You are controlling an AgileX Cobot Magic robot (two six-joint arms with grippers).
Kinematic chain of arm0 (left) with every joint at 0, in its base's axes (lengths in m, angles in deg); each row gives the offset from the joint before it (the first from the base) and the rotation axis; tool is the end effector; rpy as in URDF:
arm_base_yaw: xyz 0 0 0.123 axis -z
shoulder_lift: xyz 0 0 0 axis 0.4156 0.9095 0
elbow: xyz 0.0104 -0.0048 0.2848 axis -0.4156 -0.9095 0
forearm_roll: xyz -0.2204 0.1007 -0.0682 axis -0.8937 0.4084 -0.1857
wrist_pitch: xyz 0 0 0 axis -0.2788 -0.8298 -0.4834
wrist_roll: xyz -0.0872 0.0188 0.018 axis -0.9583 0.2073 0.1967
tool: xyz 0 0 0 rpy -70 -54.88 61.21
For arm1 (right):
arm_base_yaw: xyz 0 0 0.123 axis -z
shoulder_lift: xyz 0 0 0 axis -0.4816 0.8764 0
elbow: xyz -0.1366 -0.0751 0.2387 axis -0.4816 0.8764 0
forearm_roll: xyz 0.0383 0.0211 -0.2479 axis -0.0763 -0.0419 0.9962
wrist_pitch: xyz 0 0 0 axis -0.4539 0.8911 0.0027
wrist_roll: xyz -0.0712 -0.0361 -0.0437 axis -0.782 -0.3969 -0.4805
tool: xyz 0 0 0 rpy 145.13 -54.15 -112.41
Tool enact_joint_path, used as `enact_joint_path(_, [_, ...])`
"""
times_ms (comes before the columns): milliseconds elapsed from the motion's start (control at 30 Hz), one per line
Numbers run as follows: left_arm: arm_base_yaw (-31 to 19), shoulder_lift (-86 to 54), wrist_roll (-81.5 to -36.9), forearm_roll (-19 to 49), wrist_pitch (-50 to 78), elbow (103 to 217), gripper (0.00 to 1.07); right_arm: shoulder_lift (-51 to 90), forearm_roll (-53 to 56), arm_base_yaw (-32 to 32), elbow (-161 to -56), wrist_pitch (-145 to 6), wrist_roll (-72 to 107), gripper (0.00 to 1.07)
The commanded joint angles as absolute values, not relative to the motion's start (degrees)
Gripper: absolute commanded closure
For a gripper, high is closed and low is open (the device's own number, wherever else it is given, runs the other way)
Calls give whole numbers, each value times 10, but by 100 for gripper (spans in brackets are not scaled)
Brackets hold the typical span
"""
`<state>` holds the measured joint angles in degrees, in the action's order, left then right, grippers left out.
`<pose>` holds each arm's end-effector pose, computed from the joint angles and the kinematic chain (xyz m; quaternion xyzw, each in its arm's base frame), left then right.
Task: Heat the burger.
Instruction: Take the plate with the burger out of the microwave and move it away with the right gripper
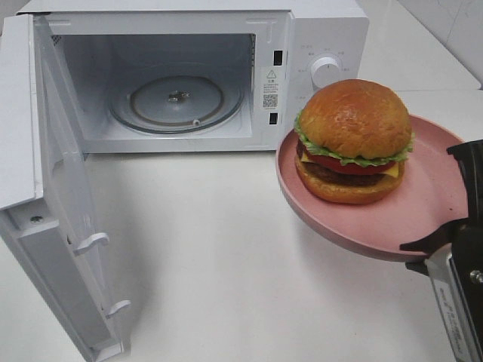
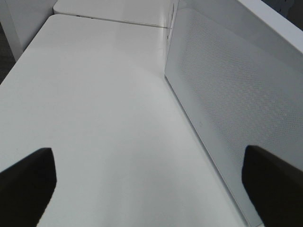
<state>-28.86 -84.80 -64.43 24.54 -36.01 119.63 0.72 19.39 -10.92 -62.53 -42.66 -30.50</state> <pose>-0.0081 -0.0076 0.2826 -0.0400 0.8469 -0.0297 0.5295 0.1218 0.0869 0.2203 -0.7381 0.5578 -0.1491 0.3490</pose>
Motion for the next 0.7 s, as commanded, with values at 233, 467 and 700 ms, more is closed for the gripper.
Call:
enact_joint_path(233, [-290, -850, -647, 241, -360, 1195, 6, -7, 328, -107, -629, -403, -129, 107])
enact_joint_path(467, [-290, -850, -647, 241, -360, 1195, 6, -2, 421, -107, -629, -346, 47, 107])
enact_joint_path(700, [-290, -850, -647, 241, -360, 1195, 6, -2, 464, -107, -629, -315, 148, 107])
